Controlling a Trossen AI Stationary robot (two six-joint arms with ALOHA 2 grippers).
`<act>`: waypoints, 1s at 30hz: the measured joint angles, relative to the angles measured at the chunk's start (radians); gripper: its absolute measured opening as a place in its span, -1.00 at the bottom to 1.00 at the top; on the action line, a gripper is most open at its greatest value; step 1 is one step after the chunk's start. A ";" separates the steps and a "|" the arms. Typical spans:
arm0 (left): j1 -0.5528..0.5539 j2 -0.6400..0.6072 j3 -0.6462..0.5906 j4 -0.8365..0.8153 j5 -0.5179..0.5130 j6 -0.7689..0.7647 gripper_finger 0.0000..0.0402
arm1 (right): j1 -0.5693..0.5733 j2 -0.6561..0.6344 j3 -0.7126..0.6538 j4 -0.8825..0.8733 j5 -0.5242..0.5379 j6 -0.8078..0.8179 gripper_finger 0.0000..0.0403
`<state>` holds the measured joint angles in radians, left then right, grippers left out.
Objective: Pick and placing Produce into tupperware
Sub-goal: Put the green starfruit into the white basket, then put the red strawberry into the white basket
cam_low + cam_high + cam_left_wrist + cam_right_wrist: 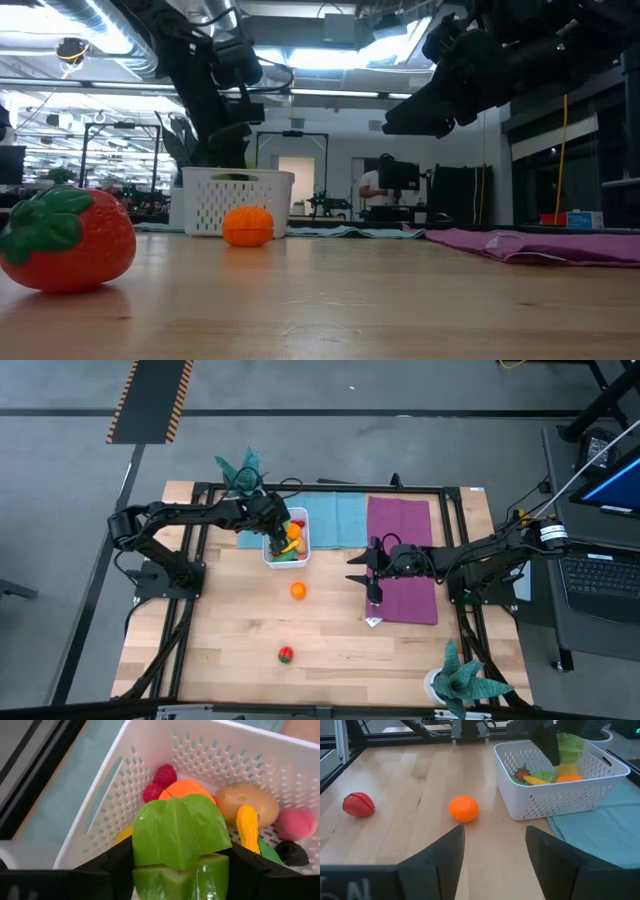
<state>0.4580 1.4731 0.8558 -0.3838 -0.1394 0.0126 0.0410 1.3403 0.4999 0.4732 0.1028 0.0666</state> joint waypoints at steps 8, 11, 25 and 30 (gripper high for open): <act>0.000 -0.002 0.000 0.001 -0.001 0.076 0.12 | 0.000 0.000 0.000 0.000 0.000 0.000 0.06; 0.000 -0.002 0.000 0.001 -0.001 0.071 0.11 | 0.000 0.000 0.000 0.000 0.000 0.000 0.06; -0.002 -0.003 0.000 0.062 -0.001 0.077 0.33 | 0.000 0.000 0.000 0.000 0.000 0.000 0.06; -0.002 -0.005 0.000 0.065 -0.001 0.078 0.49 | 0.000 0.000 0.000 0.000 0.000 0.000 0.06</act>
<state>0.4564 1.4682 0.8555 -0.3189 -0.1402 0.0902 0.0410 1.3403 0.4999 0.4728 0.1028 0.0662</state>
